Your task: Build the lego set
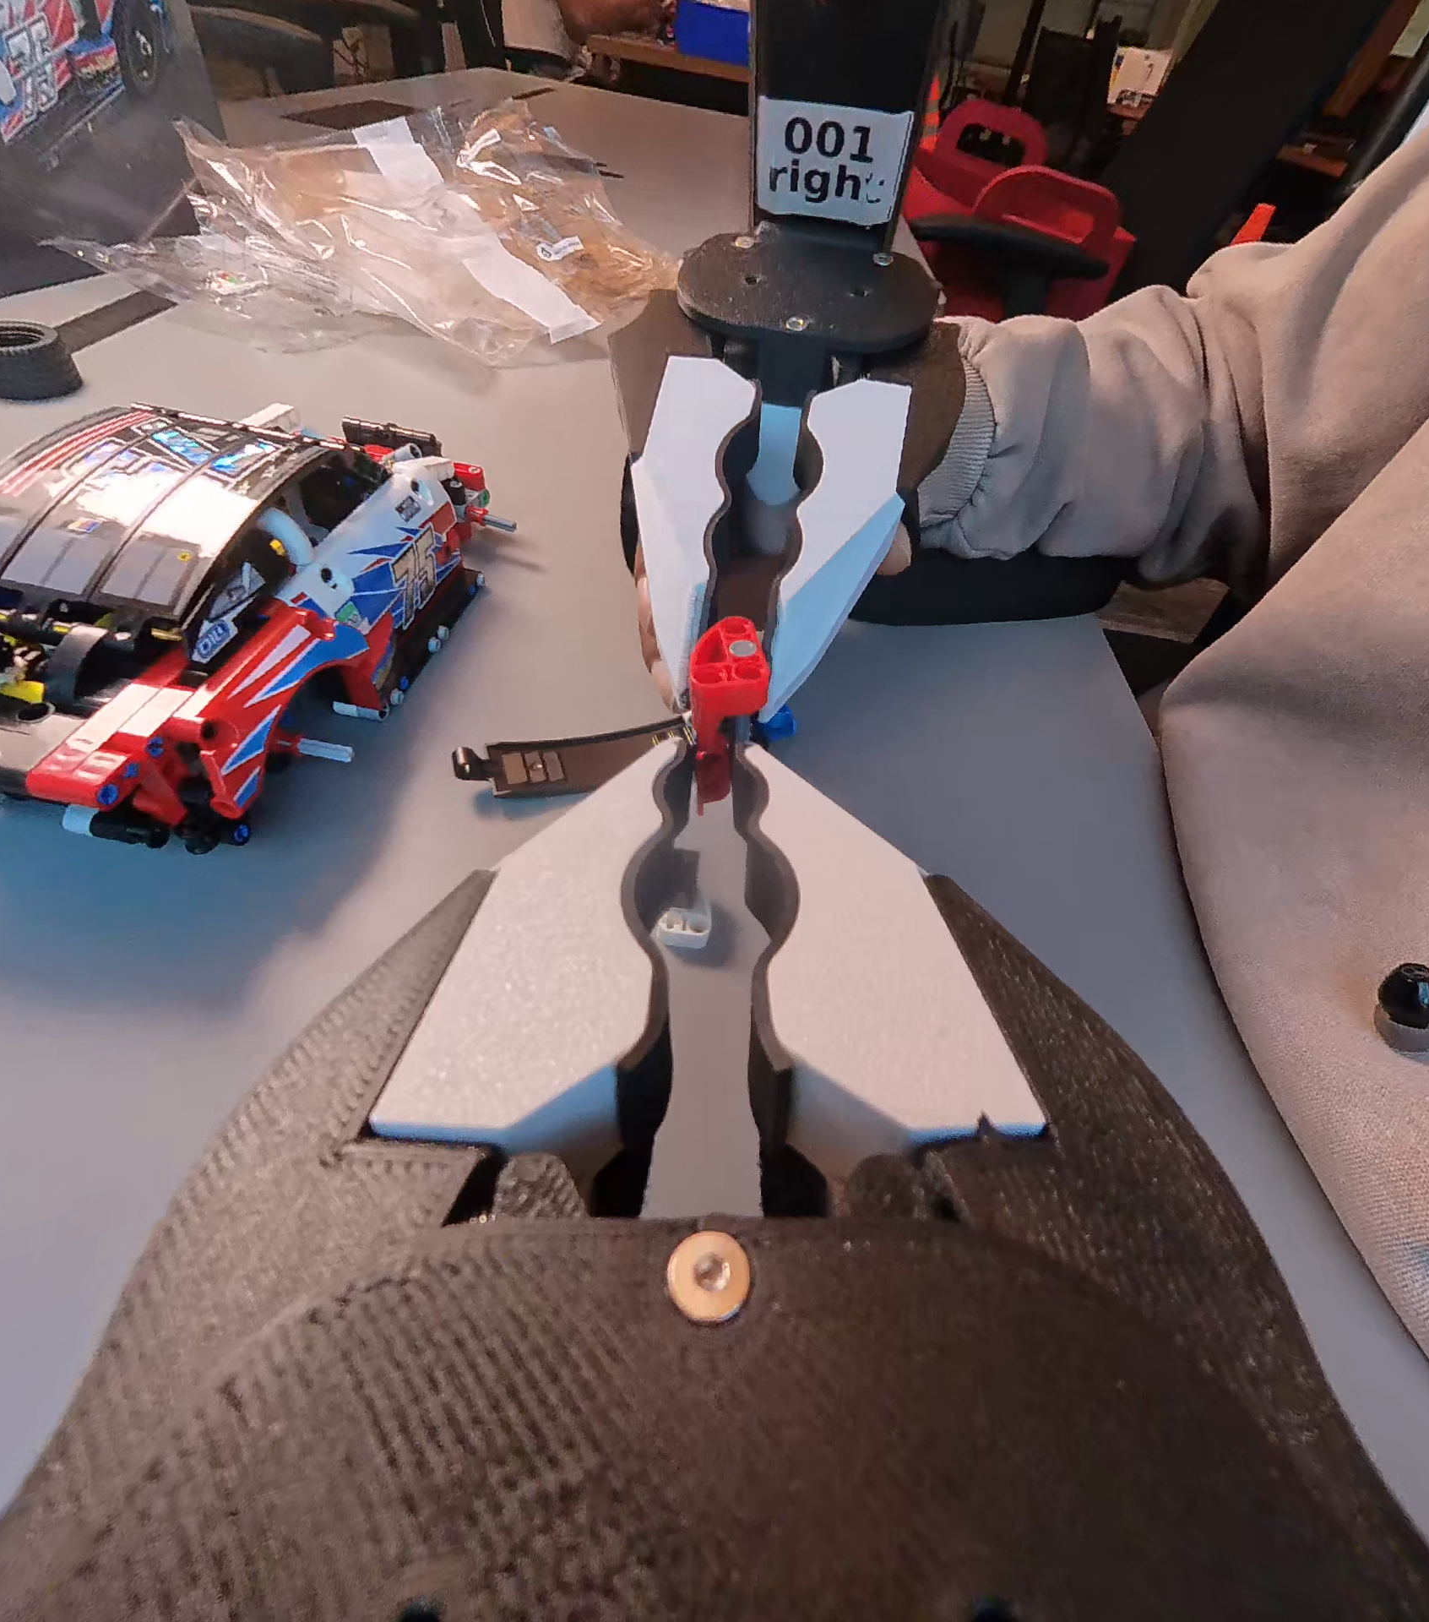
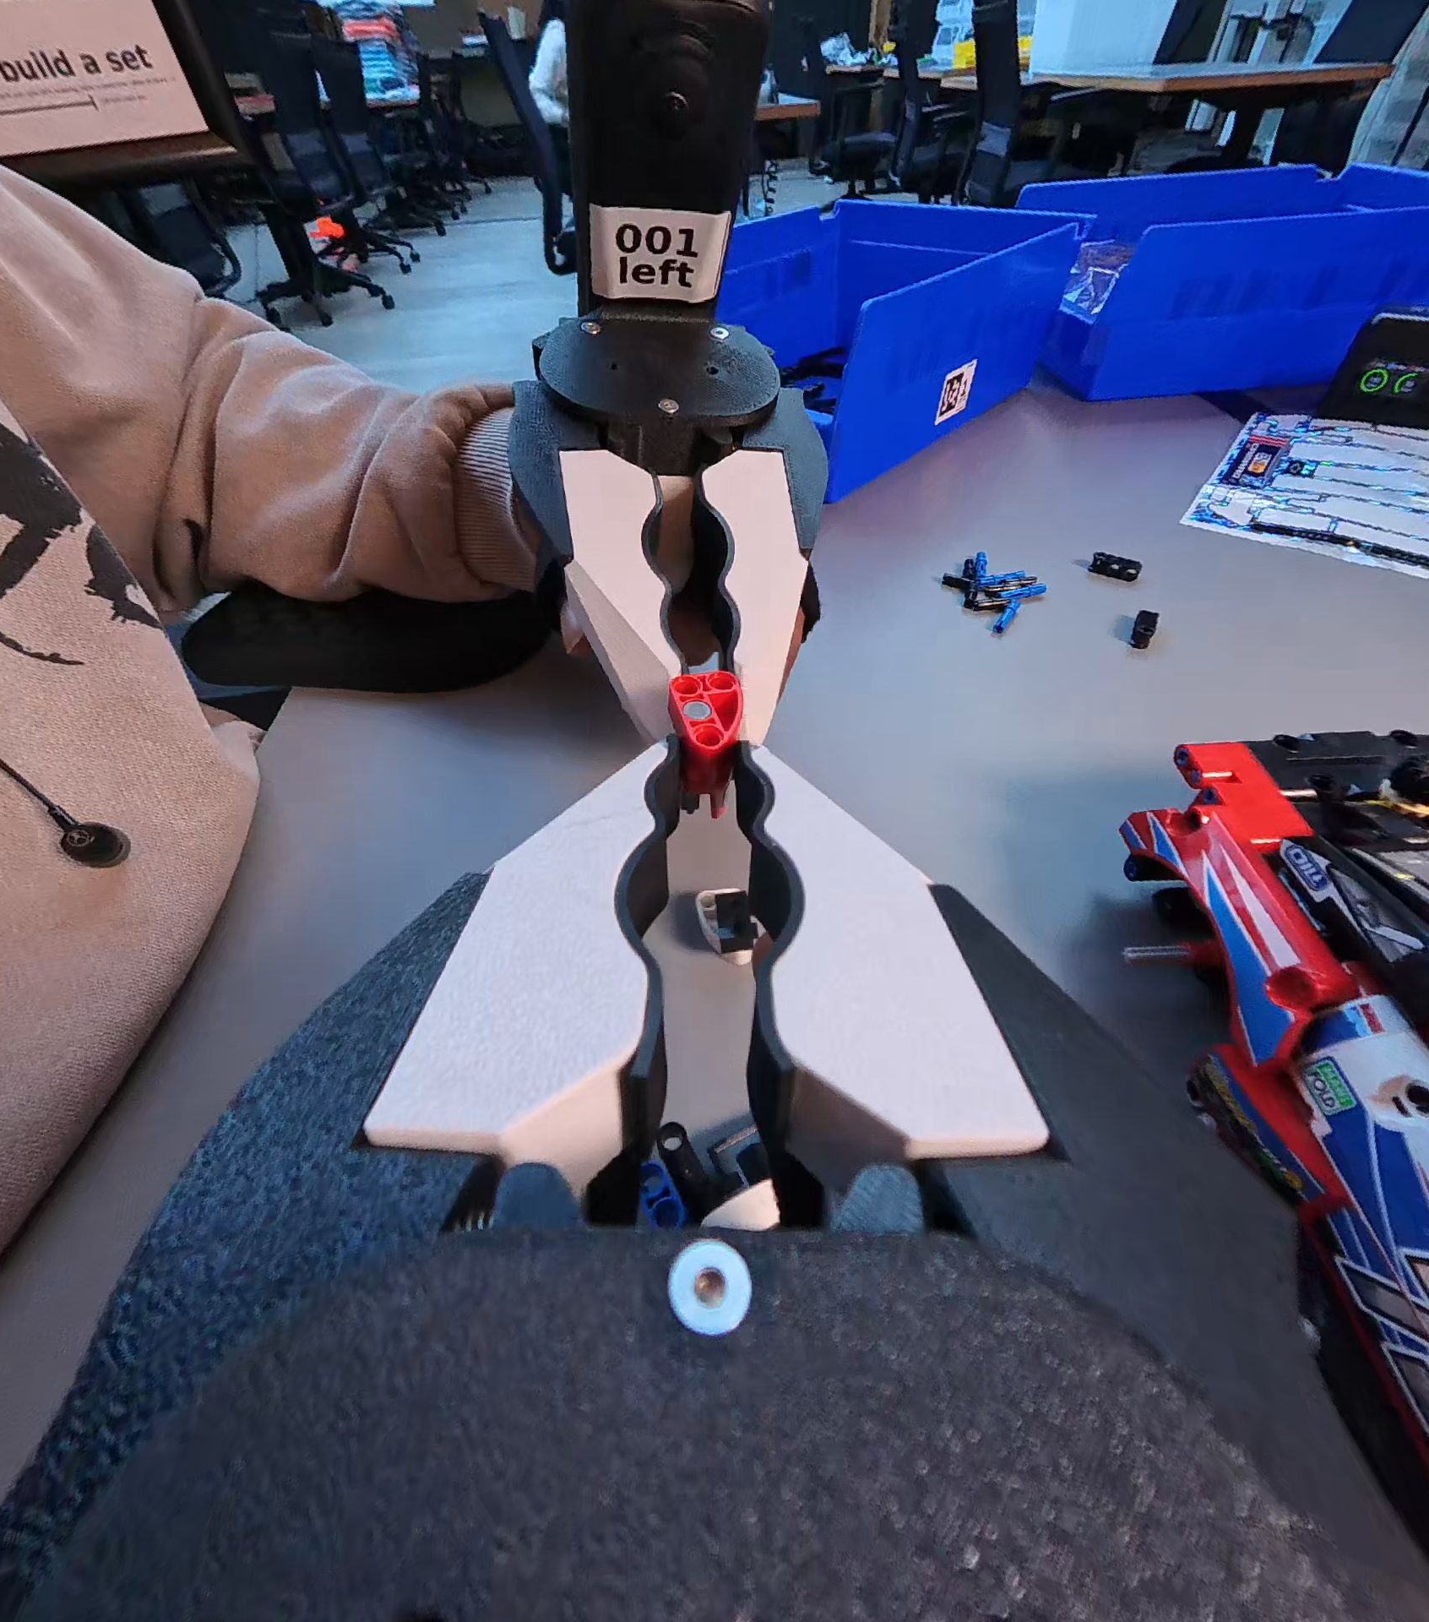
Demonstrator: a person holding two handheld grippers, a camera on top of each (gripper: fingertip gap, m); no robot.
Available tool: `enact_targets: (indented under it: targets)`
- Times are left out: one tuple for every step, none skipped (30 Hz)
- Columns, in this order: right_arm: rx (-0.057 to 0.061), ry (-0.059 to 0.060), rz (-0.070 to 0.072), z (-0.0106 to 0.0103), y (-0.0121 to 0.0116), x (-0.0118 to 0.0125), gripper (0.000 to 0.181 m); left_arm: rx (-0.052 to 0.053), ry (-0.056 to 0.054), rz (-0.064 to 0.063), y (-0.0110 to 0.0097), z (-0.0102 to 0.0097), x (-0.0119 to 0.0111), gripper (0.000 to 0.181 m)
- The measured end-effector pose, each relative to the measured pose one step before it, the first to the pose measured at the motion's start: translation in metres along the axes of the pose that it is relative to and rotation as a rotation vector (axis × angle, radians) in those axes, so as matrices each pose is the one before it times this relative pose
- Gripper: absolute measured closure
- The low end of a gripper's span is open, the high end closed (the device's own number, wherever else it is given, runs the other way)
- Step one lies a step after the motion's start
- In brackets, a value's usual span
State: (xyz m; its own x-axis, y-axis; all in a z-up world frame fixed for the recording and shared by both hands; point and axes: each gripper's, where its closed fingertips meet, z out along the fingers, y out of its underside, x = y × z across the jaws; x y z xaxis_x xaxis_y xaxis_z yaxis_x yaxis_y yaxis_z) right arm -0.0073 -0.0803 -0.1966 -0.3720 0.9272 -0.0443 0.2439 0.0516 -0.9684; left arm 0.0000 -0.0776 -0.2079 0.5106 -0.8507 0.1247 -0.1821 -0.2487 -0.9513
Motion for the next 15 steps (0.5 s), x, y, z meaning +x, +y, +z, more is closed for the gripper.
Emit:
enact_targets:
  targets:
    - [0.0030,-0.0072,0.0026,-0.00018,0.00078,-0.00056,0.173,-0.0037,0.0003,0.0025,0.00054,0.00059,0.00043,0.175]
    - [0.0050,-0.0044,0.0050,-0.00031,0.00014,-0.00019,0.173,-0.0028,-0.0012,0.0047,0.00014,0.00035,0.00046,0.175]
    - [0.0041,-0.0046,0.0055,-0.00045,-0.00002,-0.00027,0.173,-0.0026,-0.0033,0.0058,-0.00018,0.00028,0.00013,0.175]
    - [0.0025,0.0021,0.0031,-0.00045,-0.00003,0.00068,0.172,-0.0021,-0.0065,0.0042,-0.00025,0.00015,-0.00054,0.176]
    - [0.0000,0.0037,-0.0004,-0.00027,0.00016,0.00075,0.172,-0.0021,-0.0067,0.0019,-0.00019,0.00011,-0.00091,0.176]
    - [-0.0027,0.0034,-0.0017,0.00003,0.00033,0.00058,0.172,-0.0024,-0.0058,0.0020,0.00010,-0.00007,-0.00083,0.176]
    - [-0.0034,0.0098,-0.0031,0.00033,0.00045,0.00128,0.172,-0.0011,-0.0102,0.0033,0.00010,-0.00021,-0.00147,0.176]
    - [-0.0031,0.0105,-0.0053,0.00022,0.00056,0.00137,0.172,0.0006,-0.0111,0.0030,-0.00009,-0.00055,-0.00162,0.176]
    - [-0.0033,0.0043,-0.0041,0.00011,0.00049,0.00059,0.172,0.0017,-0.0050,0.0003,-0.00029,-0.00077,-0.00087,0.176]
    - [-0.0017,0.0041,-0.0010,0.00009,0.00039,0.00050,0.172,0.0045,-0.0034,-0.0022,-0.00058,-0.00061,-0.00077,0.176]
    - [-0.0025,0.0061,-0.0006,0.00001,0.00072,0.00095,0.172,0.0057,-0.0047,-0.0008,-0.00088,-0.00074,-0.00078,0.176]
    - [-0.0017,0.0025,-0.0003,-0.00011,0.00053,0.00058,0.172,0.0025,-0.0034,0.0016,-0.00061,-0.00066,-0.00054,0.176]
    - [0.0009,0.0014,0.0014,0.00002,-0.00002,0.00029,0.172,0.0011,-0.0034,0.0022,-0.00033,-0.00033,-0.00047,0.176]
    - [0.0020,0.0012,0.0005,-0.00008,-0.00022,0.00016,0.172,0.0019,-0.0022,0.0016,-0.00025,-0.00018,-0.00014,0.176]
    - [0.0003,-0.0010,0.0000,0.00006,-0.00005,-0.00024,0.172,0.0002,-0.0002,0.0009,-0.00012,0.00001,0.00006,0.176]
